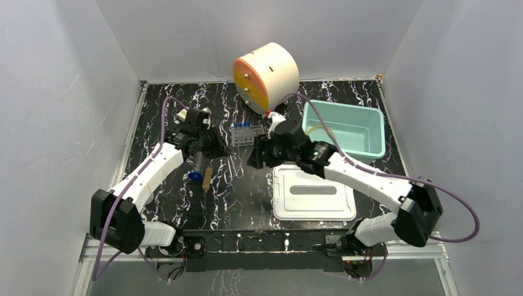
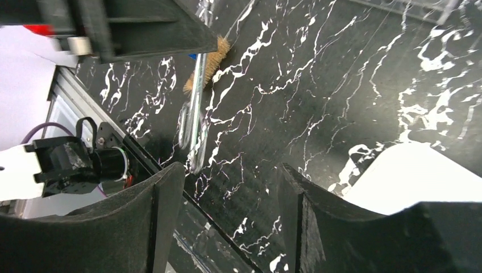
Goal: Organize the chemistry lab equipment
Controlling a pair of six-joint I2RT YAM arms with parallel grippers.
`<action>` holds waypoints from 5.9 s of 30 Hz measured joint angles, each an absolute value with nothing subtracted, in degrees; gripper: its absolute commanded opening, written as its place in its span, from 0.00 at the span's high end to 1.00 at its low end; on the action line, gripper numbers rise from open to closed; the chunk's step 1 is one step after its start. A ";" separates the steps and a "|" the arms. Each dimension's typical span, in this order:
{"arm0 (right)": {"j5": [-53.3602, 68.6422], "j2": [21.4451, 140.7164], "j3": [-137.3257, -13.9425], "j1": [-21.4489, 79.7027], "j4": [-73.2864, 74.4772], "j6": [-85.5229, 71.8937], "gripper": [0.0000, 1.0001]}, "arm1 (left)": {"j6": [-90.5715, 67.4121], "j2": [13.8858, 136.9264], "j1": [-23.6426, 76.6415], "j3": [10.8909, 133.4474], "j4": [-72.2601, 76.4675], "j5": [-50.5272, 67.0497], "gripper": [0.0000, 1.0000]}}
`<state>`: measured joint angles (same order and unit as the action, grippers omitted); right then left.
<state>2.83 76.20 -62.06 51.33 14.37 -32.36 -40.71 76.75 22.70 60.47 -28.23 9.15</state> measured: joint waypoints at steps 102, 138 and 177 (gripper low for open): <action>-5.58 82.04 -76.60 10.02 44.31 36.25 1.00 | -33.58 59.99 17.26 57.14 -29.10 15.14 0.16; -8.23 103.26 -80.86 9.63 37.10 56.95 1.00 | -33.98 61.87 17.26 57.12 -29.12 13.63 0.16; -7.94 101.34 -79.20 8.27 32.60 55.79 0.48 | -35.14 59.18 17.26 55.83 -28.80 13.93 0.15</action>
<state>-7.94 101.34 -79.20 8.27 32.60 55.79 -35.14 59.18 17.26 55.83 -28.80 13.93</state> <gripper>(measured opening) 0.365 0.844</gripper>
